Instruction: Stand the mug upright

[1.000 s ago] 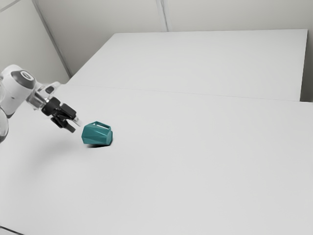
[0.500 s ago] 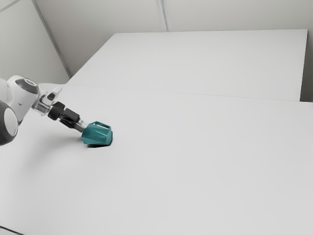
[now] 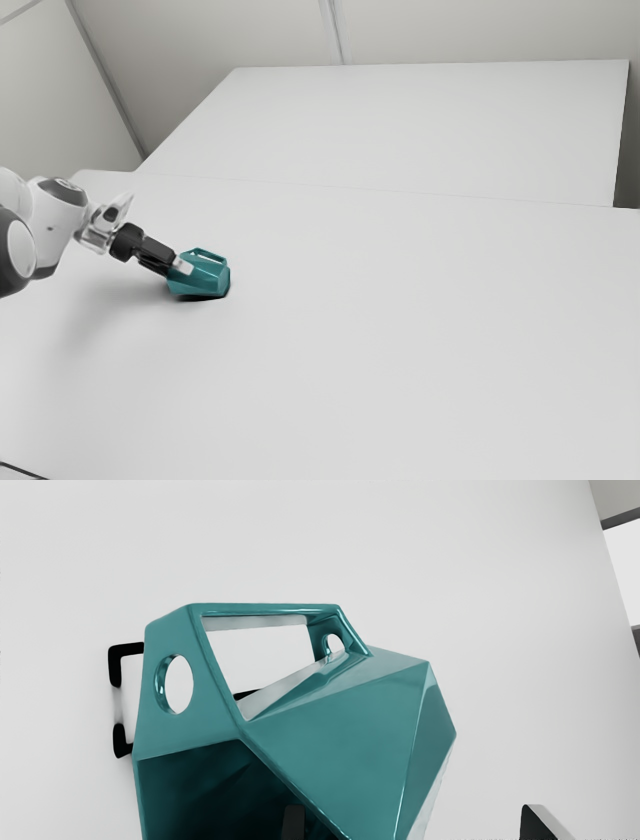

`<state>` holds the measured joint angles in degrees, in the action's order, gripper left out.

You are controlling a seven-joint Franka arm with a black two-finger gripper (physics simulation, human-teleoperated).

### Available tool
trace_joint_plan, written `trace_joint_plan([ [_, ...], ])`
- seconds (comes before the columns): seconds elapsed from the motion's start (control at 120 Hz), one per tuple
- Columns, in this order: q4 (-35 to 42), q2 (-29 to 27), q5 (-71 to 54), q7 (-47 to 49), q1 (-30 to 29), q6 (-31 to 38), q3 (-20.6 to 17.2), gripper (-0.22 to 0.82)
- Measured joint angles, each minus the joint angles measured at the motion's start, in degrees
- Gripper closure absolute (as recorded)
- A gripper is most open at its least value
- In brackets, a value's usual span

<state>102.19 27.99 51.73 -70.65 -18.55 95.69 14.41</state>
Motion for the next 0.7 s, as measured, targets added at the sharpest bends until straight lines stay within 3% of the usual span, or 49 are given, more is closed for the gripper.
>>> trace_joint_plan([
  [0.108, 0.03, -0.22, -0.23, -0.62, 0.00, 0.20, 0.00, 0.45],
  [0.225, 0.03, -0.11, -0.31, -1.14, 0.04, 0.43, 0.00, 0.60],
  [0.508, -0.71, -1.69, -0.46, -1.30, 2.26, 0.94, 0.00, 0.74],
  [0.7, -0.82, -3.18, -1.74, -0.49, 4.03, 1.53, -0.16, 0.77],
])
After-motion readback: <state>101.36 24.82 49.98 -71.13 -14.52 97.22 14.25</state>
